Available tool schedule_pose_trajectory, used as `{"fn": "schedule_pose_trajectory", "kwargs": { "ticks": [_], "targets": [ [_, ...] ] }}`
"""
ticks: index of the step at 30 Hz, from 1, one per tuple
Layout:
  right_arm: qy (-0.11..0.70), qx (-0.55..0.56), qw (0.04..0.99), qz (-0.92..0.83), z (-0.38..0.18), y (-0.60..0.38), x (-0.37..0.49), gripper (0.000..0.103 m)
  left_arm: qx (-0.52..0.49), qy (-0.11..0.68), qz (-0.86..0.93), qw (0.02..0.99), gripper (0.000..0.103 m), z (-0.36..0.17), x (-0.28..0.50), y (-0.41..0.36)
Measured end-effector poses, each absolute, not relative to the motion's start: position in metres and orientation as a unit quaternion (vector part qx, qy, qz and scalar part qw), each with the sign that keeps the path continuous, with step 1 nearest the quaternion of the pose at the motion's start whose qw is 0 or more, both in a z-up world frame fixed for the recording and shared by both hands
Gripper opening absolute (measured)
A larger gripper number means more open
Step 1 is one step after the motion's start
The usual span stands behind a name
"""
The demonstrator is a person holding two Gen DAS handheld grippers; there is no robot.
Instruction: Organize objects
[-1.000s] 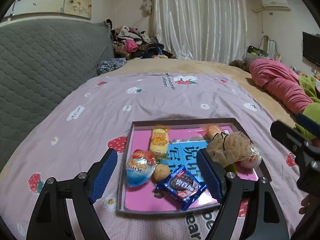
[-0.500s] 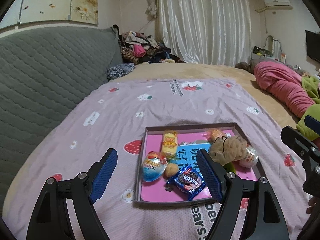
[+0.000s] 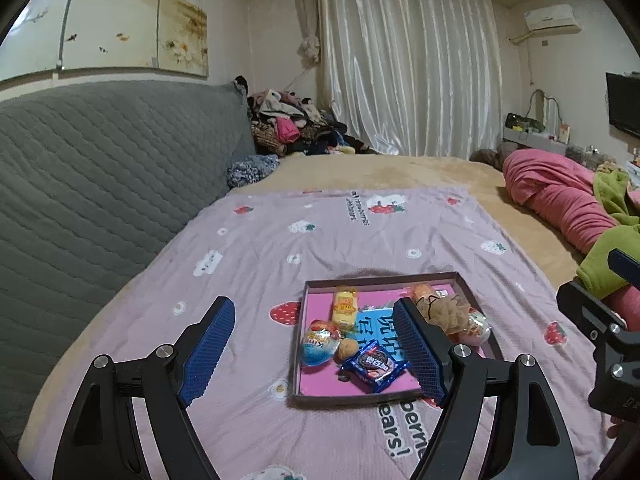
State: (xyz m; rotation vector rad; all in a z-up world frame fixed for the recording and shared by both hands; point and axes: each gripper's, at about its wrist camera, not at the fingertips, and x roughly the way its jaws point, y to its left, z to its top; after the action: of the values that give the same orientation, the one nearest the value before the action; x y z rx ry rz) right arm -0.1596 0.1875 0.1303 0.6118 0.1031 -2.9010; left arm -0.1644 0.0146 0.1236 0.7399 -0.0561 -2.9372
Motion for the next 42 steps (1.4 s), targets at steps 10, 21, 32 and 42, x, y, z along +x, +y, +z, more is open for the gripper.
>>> {"fn": "schedule_pose_trajectory", "kwargs": {
  "ticks": [10, 21, 32, 42],
  "targets": [
    [0.038, 0.199, 0.092, -0.975, 0.143, 0.186, -0.118, 0.102, 0.24, -0.022, -0.969, 0.059, 0.082, 0.133, -0.118, 0.016],
    [0.044, 0.195, 0.092, -0.976, 0.149, 0.188, -0.082, 0.102, 0.24, -0.027, -0.969, 0.059, 0.082, 0.136, -0.078, 0.019],
    [0.047, 0.208, 0.094, -0.972, 0.138, 0.189, -0.061, 0.102, 0.25, -0.037, -0.966, 0.062, 0.082, 0.125, -0.058, 0.02],
    [0.052, 0.22, 0.097, -0.969, 0.124, 0.185, -0.049, 0.102, 0.273, -0.044, -0.959, 0.069, 0.082, 0.102, -0.048, 0.019]
  ]
}}
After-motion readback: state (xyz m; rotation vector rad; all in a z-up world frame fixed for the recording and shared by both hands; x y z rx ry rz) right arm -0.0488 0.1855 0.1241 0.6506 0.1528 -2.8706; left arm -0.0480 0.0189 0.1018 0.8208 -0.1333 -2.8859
